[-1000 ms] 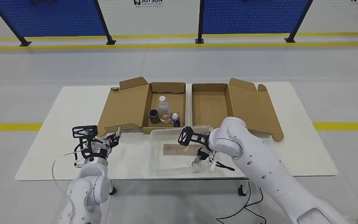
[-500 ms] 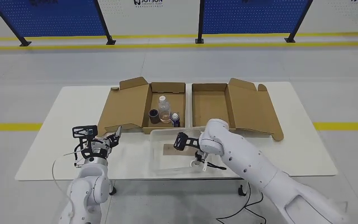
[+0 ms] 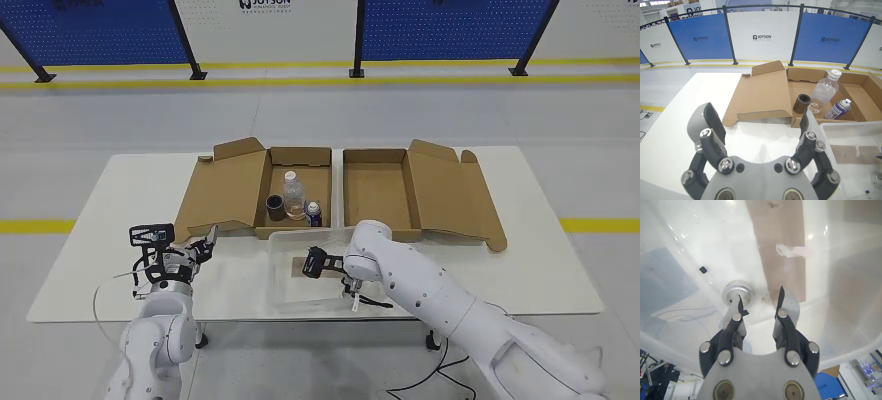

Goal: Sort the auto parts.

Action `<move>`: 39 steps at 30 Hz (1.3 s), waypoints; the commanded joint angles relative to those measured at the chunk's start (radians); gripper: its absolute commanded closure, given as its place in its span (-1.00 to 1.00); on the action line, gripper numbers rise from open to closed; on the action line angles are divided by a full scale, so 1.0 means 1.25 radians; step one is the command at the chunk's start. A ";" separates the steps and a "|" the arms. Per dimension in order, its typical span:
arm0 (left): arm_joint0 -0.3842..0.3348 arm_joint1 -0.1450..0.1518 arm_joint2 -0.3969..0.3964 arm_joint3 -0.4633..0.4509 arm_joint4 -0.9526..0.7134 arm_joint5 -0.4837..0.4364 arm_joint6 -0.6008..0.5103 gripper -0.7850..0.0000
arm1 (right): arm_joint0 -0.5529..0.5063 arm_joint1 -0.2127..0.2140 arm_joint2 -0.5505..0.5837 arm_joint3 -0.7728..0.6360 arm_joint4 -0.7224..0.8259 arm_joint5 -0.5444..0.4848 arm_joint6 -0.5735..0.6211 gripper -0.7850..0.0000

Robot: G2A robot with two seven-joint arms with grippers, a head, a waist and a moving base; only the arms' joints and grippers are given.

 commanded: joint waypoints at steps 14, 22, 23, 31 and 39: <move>0.000 0.000 0.000 0.000 0.000 0.000 0.000 -1.00 | 0.007 -0.035 -0.022 0.077 0.005 -0.006 -0.029 0.50; 0.000 0.000 0.000 0.000 0.000 0.000 0.000 -1.00 | 0.011 -0.044 -0.013 0.088 0.020 -0.010 -0.043 1.00; 0.000 0.000 0.000 0.000 0.000 0.000 0.000 -1.00 | 0.012 -0.044 -0.009 0.087 0.024 -0.008 -0.045 1.00; 0.000 0.000 0.000 0.000 0.000 0.000 0.000 -1.00 | 0.004 -0.017 0.086 0.022 0.058 0.018 -0.140 1.00; 0.000 0.000 0.000 0.000 0.000 0.000 0.000 -1.00 | -0.117 0.055 0.286 -0.143 0.141 0.002 -0.262 1.00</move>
